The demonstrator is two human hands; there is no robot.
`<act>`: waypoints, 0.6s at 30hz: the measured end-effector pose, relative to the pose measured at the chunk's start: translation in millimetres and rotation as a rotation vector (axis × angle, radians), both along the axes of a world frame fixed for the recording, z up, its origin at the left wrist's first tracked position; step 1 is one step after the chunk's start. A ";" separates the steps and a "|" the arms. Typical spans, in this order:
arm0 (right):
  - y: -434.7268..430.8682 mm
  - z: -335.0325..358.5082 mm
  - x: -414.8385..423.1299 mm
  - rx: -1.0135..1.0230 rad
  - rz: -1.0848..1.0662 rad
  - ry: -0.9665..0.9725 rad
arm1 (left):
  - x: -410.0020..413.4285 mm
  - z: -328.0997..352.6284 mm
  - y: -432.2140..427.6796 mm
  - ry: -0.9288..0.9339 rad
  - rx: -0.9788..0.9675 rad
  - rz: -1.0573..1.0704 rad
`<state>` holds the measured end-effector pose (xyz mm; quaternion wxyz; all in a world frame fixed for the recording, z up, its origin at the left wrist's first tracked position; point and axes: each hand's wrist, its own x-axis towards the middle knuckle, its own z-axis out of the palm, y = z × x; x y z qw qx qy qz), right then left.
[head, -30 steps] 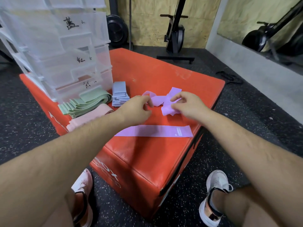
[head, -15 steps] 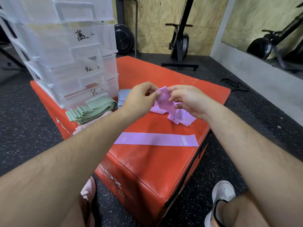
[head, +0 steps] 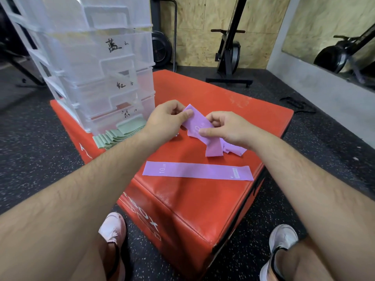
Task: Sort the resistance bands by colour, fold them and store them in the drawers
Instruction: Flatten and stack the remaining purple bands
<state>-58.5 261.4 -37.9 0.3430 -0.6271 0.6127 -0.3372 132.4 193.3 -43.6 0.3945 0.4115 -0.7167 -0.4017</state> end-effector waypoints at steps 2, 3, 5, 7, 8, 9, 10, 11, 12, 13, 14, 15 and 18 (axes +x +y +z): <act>1.4 -0.6 -7.3 0.023 0.013 0.100 | 6.8 -0.1 -4.8 0.041 0.037 0.030; 1.6 -2.2 -12.5 0.031 0.013 0.159 | 10.6 0.1 -7.1 0.048 0.051 0.049; 2.7 -5.1 -23.4 0.054 -0.003 0.271 | 19.5 0.1 -12.0 0.066 0.087 0.084; 6.0 -6.9 -33.8 0.091 -0.020 0.357 | 28.0 -1.2 -16.9 0.119 0.142 0.095; 8.1 -7.7 -39.0 0.105 -0.027 0.382 | 32.1 -2.0 -18.1 0.146 0.167 0.099; 10.2 -9.0 -45.3 0.113 -0.036 0.398 | 36.1 -2.9 -18.6 0.169 0.187 0.110; 13.5 -9.2 -51.4 0.123 -0.046 0.408 | 39.2 -3.9 -18.7 0.183 0.200 0.131; 16.5 -9.5 -57.9 0.138 -0.059 0.416 | 42.6 -5.4 -19.1 0.186 0.208 0.161; 19.5 -10.3 -65.1 0.150 -0.075 0.418 | 46.0 -7.6 -19.9 0.185 0.213 0.191; 22.1 -12.1 -73.3 0.160 -0.098 0.413 | 49.4 -9.4 -19.4 0.176 0.217 0.217; 25.1 -13.8 -80.6 0.169 -0.119 0.396 | 52.8 -12.4 -19.1 0.160 0.221 0.239; 28.6 -15.8 -87.0 0.178 -0.139 0.364 | 56.0 -15.6 -18.1 0.139 0.230 0.253; 39.3 -22.3 -99.0 0.202 -0.201 0.237 | 61.1 -29.1 -9.5 0.065 0.276 0.263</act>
